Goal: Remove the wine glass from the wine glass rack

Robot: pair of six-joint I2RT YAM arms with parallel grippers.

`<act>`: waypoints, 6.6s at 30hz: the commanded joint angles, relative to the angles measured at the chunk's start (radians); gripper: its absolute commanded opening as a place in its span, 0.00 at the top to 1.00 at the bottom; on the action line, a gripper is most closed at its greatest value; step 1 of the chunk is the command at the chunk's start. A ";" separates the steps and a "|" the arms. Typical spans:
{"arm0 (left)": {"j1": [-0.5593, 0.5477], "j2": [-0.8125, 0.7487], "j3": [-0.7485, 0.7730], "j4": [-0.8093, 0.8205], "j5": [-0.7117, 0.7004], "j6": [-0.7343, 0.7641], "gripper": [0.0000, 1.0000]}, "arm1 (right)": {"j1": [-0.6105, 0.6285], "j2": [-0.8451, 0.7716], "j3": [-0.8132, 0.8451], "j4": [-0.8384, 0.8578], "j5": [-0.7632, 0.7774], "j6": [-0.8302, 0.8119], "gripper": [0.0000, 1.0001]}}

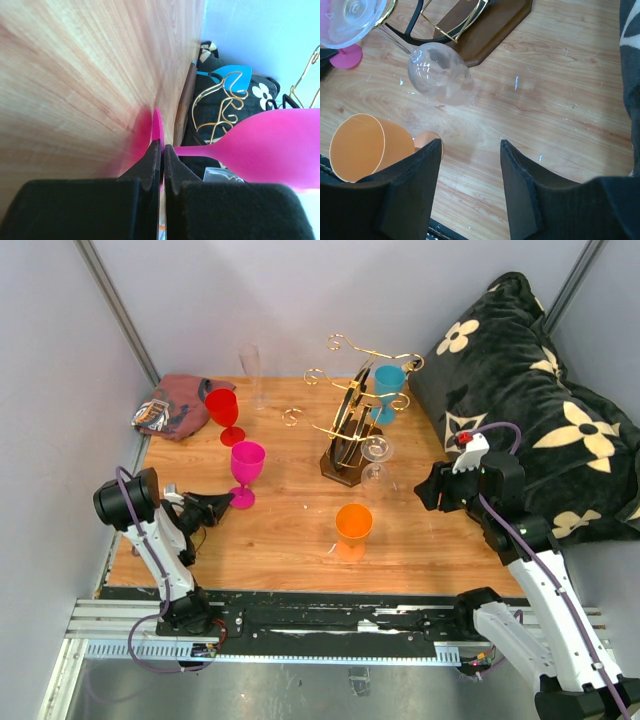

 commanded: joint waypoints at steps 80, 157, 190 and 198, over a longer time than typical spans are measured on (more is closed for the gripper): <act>0.106 -0.848 0.086 -1.213 -0.437 0.496 0.47 | -0.001 0.050 0.080 0.112 -0.119 -0.034 0.51; 0.107 -0.886 0.146 -1.242 -0.292 0.564 0.47 | 0.624 0.285 0.154 0.466 0.866 -1.099 0.99; 0.108 -0.887 0.148 -1.254 -0.293 0.578 0.47 | 0.561 0.314 0.272 0.182 0.736 -0.910 0.98; 0.108 -0.884 0.148 -1.251 -0.291 0.578 0.48 | 0.539 0.312 0.281 0.179 0.716 -0.898 0.99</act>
